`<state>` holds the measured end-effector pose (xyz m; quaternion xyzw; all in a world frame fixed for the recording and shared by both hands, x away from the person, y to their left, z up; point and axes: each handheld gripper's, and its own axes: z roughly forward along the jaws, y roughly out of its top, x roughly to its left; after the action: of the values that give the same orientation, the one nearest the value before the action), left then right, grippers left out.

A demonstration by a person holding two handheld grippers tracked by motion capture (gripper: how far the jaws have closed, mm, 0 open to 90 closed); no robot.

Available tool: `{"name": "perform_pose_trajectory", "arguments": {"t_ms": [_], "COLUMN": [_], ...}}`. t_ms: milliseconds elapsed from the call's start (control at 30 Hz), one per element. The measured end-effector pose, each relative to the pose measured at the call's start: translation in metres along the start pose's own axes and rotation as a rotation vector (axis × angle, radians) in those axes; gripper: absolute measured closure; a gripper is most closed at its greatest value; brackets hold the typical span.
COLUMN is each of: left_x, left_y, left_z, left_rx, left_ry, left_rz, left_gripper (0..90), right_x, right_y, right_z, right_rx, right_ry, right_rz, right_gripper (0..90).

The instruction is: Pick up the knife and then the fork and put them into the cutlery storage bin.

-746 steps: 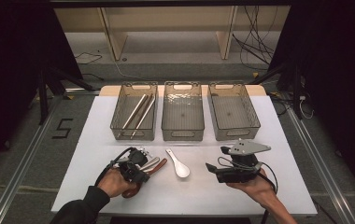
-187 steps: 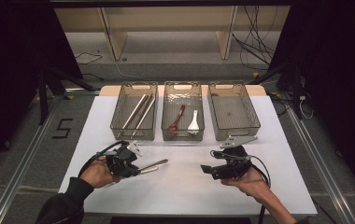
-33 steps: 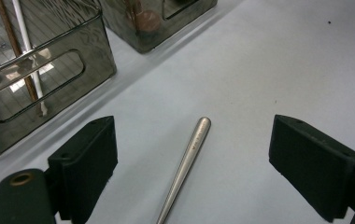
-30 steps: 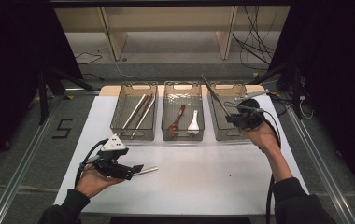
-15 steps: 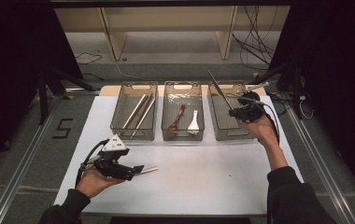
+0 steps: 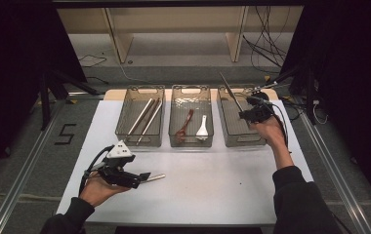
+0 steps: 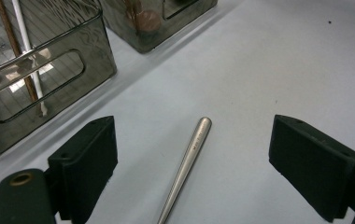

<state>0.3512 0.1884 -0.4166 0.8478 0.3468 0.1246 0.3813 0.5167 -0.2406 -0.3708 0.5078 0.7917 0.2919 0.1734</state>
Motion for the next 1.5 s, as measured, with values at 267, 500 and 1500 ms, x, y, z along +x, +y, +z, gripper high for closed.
{"name": "perform_pose_trajectory", "arguments": {"t_ms": [267,500,1500], "left_x": [0.001,0.000,0.004], "left_y": [0.000,0.000,-0.002], "left_z": [-0.001,-0.001,0.002], "left_rx": [0.003,0.004,0.049], "left_ry": [0.000,-0.001,0.004], "left_rz": [-0.005,-0.004,-0.009], "left_gripper": [14.9,14.9,14.9], "right_x": [-0.004,-0.007,0.026], "right_y": [0.000,-0.001,-0.009], "right_z": [0.012,0.019,-0.020], "right_rx": [0.038,0.062,-0.046], "right_ry": [-0.028,-0.044,0.103], "right_rz": [0.043,0.064,-0.057], "right_gripper": [84.1,84.1,40.0]}}
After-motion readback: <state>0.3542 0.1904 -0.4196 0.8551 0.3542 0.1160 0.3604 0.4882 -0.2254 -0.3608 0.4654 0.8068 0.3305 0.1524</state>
